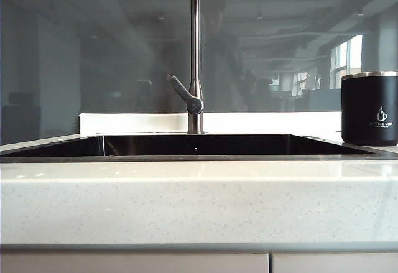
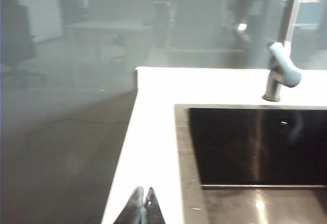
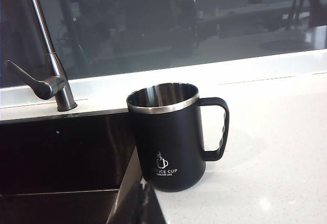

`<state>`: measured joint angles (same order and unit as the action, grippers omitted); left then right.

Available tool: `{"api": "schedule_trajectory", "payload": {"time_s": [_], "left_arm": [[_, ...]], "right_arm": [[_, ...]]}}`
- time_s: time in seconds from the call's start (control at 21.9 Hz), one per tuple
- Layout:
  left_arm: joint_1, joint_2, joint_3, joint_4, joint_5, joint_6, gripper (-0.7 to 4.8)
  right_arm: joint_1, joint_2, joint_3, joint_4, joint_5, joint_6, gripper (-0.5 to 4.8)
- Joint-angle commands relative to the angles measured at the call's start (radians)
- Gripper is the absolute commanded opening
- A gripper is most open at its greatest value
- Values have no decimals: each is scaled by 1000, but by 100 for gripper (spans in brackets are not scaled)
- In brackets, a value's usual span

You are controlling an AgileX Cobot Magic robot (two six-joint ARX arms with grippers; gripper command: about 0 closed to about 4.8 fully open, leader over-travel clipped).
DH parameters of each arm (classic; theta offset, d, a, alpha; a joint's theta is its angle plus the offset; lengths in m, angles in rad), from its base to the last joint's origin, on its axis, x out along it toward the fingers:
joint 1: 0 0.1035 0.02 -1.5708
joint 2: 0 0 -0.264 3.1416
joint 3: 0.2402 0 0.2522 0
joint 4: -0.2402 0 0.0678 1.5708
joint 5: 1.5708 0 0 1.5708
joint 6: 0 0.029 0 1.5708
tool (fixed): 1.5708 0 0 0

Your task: Pick up the mug next to the sink, go to the faucet to get some water, pour the water into the sink, and finally put the mug back to its place.

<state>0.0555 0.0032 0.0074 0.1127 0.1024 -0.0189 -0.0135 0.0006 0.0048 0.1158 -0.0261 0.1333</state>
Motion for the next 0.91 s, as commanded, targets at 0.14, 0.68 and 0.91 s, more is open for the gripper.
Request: {"api": "schedule_trajectory", "payload": {"time_s": [0.14,0.68,0.91], "left_arm": [[1,0,3,9,6,0,-6],[0,1,23,246,-70,-15,-6],[0,145,183,258,-45,-68,-6]], "right_arm": [[0,-2,-3,71,5,-3,-5],[-1,11,25,29,42,70,-6],[-2,177,136,82,137,65,-6]]}}
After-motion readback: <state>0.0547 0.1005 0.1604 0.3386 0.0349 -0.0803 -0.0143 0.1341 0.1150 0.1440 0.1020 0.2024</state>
